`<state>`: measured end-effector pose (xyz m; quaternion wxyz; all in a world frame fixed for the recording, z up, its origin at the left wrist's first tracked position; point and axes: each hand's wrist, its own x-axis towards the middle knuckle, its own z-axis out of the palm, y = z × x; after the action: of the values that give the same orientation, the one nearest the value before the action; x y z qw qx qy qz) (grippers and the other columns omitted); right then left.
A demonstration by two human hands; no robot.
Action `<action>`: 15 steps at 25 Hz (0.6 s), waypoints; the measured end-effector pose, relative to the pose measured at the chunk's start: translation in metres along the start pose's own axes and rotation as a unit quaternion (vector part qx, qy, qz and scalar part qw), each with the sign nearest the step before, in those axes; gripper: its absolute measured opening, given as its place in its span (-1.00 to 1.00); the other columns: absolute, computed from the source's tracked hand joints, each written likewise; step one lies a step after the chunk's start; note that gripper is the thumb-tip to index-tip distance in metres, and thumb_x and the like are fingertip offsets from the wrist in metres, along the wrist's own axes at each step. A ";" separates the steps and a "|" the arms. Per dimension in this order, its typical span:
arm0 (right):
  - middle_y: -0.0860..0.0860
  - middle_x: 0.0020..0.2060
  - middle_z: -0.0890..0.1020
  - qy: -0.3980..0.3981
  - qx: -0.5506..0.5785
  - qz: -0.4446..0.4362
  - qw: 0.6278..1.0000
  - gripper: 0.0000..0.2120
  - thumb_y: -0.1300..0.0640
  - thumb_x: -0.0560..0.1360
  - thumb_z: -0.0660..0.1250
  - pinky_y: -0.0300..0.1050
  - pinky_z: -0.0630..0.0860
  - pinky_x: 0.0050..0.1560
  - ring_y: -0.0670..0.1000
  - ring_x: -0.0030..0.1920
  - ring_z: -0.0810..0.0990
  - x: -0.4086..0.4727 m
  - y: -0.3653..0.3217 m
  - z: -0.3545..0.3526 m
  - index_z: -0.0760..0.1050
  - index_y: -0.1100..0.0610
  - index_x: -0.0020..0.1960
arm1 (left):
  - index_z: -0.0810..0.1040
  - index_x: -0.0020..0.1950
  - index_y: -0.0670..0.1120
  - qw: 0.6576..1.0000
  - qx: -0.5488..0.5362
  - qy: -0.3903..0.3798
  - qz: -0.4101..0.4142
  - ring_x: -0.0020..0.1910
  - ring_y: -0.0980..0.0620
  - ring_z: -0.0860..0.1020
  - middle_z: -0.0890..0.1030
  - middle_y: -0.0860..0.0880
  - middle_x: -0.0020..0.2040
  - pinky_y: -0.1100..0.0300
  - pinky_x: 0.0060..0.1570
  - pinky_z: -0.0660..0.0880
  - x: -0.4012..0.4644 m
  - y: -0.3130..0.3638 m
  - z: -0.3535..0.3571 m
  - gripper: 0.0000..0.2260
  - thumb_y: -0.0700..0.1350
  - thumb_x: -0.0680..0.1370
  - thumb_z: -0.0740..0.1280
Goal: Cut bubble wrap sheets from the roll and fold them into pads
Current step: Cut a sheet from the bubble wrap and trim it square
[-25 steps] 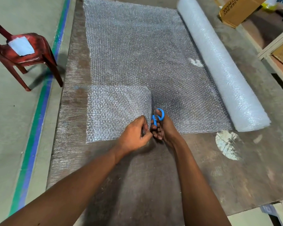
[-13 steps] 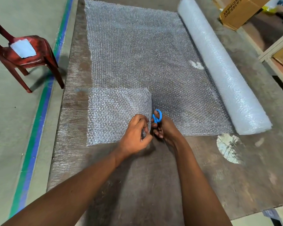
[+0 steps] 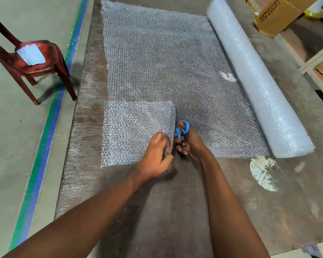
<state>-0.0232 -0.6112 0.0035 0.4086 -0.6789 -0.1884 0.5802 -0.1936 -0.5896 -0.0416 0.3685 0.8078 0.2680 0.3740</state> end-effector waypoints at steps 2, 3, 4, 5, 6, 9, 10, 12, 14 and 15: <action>-0.04 -0.40 0.50 0.005 -0.012 -0.009 1.000 -0.50 -0.33 0.67 0.18 -0.24 0.22 -0.61 -0.05 -0.53 0.41 0.004 -0.002 0.000 0.50 0.10 -0.08 | 0.38 -0.17 -0.12 1.000 0.002 -0.003 -0.003 -0.08 -0.07 0.41 0.41 -0.09 -0.08 0.12 -0.06 0.38 0.000 -0.002 0.000 -0.95 -0.19 0.46 0.25; -0.05 -0.39 0.50 0.007 -0.017 -0.015 1.000 -0.52 -0.31 0.68 0.18 -0.24 0.21 -0.60 -0.05 -0.52 0.40 0.006 -0.002 -0.001 0.49 0.10 -0.06 | 0.38 -0.17 -0.12 1.000 0.002 -0.004 -0.005 -0.08 -0.07 0.41 0.41 -0.09 -0.08 0.10 -0.06 0.38 0.000 -0.002 0.000 -0.94 -0.20 0.46 0.25; -0.05 -0.38 0.51 0.009 -0.024 -0.020 0.999 -0.54 -0.29 0.69 0.18 -0.24 0.21 -0.60 -0.06 -0.51 0.40 0.007 -0.002 -0.003 0.50 0.11 -0.05 | 0.37 -0.16 -0.12 1.000 0.001 -0.006 -0.007 -0.08 -0.08 0.41 0.41 -0.09 -0.07 0.09 -0.06 0.39 0.000 -0.003 0.001 -0.94 -0.20 0.46 0.25; -0.04 -0.37 0.52 0.010 -0.030 -0.024 0.999 -0.55 -0.26 0.70 0.18 -0.23 0.22 -0.59 -0.05 -0.50 0.39 0.008 -0.001 -0.004 0.51 0.10 -0.05 | 0.37 -0.17 -0.12 1.000 0.002 -0.007 -0.009 -0.07 -0.08 0.41 0.41 -0.08 -0.07 0.08 -0.06 0.40 -0.001 -0.003 0.001 -0.94 -0.20 0.46 0.25; -0.03 -0.35 0.52 0.010 -0.035 -0.026 0.999 -0.56 -0.25 0.71 0.19 -0.22 0.23 -0.57 -0.05 -0.49 0.40 0.009 0.001 -0.004 0.52 0.10 -0.06 | 0.37 -0.17 -0.12 1.000 0.003 -0.008 -0.011 -0.07 -0.08 0.41 0.41 -0.08 -0.07 0.08 -0.06 0.40 -0.001 -0.002 0.001 -0.94 -0.19 0.46 0.25; -0.02 -0.36 0.52 0.011 -0.032 -0.017 0.999 -0.52 -0.28 0.70 0.16 -0.21 0.24 -0.55 -0.03 -0.49 0.40 0.009 0.000 -0.002 0.52 0.08 -0.12 | 0.38 -0.16 -0.13 1.000 0.008 -0.010 -0.012 -0.06 -0.07 0.41 0.41 -0.08 -0.06 0.11 -0.05 0.40 0.000 -0.003 0.000 -0.94 -0.18 0.47 0.25; -0.02 -0.39 0.51 0.011 -0.024 -0.011 1.000 -0.49 -0.30 0.69 0.14 -0.21 0.23 -0.55 -0.02 -0.50 0.40 0.009 -0.002 -0.001 0.51 0.08 -0.14 | 0.38 -0.16 -0.13 1.000 0.009 -0.011 -0.012 -0.06 -0.07 0.40 0.41 -0.07 -0.06 0.12 -0.04 0.39 0.000 -0.003 0.000 -0.94 -0.18 0.47 0.24; -0.03 -0.42 0.50 0.006 -0.016 -0.006 1.000 -0.47 -0.31 0.70 0.11 -0.21 0.23 -0.55 -0.02 -0.49 0.36 0.010 -0.009 0.001 0.49 0.10 -0.14 | 0.37 -0.15 -0.13 1.000 0.012 -0.012 -0.012 -0.06 -0.05 0.39 0.40 -0.06 -0.06 0.15 -0.02 0.35 0.000 -0.003 0.001 -0.95 -0.19 0.49 0.22; -0.01 -0.42 0.49 0.004 -0.009 -0.011 1.000 -0.49 -0.28 0.71 0.13 -0.22 0.22 -0.57 -0.01 -0.48 0.33 0.013 -0.014 0.001 0.48 0.11 -0.13 | 0.38 -0.14 -0.16 1.000 0.021 -0.013 -0.012 -0.06 -0.04 0.37 0.39 -0.06 -0.06 0.14 -0.02 0.34 -0.001 -0.003 0.001 -0.94 -0.19 0.51 0.19; -0.01 -0.41 0.49 0.002 -0.006 -0.012 1.000 -0.50 -0.28 0.71 0.14 -0.22 0.22 -0.58 -0.02 -0.48 0.34 0.015 -0.016 0.001 0.48 0.11 -0.14 | 0.39 -0.14 -0.16 0.999 0.026 -0.017 -0.009 -0.06 -0.05 0.37 0.39 -0.07 -0.06 0.12 -0.02 0.35 -0.001 -0.003 0.001 -0.94 -0.19 0.51 0.18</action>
<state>-0.0168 -0.5906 0.0060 0.4120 -0.6805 -0.1995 0.5722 -0.1936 -0.5890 -0.0444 0.3551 0.8211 0.2783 0.3496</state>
